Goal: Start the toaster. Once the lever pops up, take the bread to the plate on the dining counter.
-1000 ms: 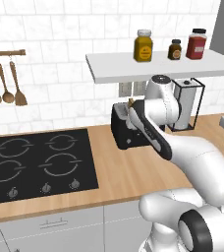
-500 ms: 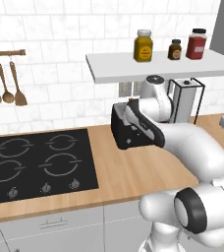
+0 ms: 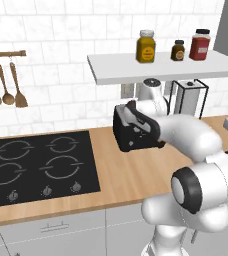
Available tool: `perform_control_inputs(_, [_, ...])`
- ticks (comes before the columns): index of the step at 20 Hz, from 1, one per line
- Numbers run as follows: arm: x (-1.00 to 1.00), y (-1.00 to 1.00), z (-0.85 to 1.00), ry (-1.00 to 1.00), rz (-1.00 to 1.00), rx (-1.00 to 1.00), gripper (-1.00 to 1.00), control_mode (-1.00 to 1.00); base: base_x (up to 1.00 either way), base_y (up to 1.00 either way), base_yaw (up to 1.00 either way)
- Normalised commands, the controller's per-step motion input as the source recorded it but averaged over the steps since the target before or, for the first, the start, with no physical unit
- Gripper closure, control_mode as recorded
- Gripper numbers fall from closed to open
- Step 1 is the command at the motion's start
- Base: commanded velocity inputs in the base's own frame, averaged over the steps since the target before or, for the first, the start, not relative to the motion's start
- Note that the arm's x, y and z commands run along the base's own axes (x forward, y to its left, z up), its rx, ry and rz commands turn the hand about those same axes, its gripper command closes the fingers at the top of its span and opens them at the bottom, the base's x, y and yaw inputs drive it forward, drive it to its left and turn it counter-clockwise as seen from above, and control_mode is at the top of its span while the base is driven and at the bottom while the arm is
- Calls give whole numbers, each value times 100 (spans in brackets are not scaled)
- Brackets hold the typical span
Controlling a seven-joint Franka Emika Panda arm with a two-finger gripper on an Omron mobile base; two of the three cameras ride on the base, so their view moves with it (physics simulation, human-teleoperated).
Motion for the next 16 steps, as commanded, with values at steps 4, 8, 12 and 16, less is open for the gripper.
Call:
perform_control_inputs(4, [39, 0, -23, 0, 0, 0, 100, -100, 0, 0, 0])
perform_control_inputs(8, [33, 0, -23, 0, 0, 0, 100, -100, 0, 0, 0])
perform_control_inputs(12, [30, 0, -24, 0, 0, 0, 100, -100, 0, 0, 0])
perform_control_inputs(16, [24, 0, -24, 0, 0, 0, 100, -100, 0, 0, 0])
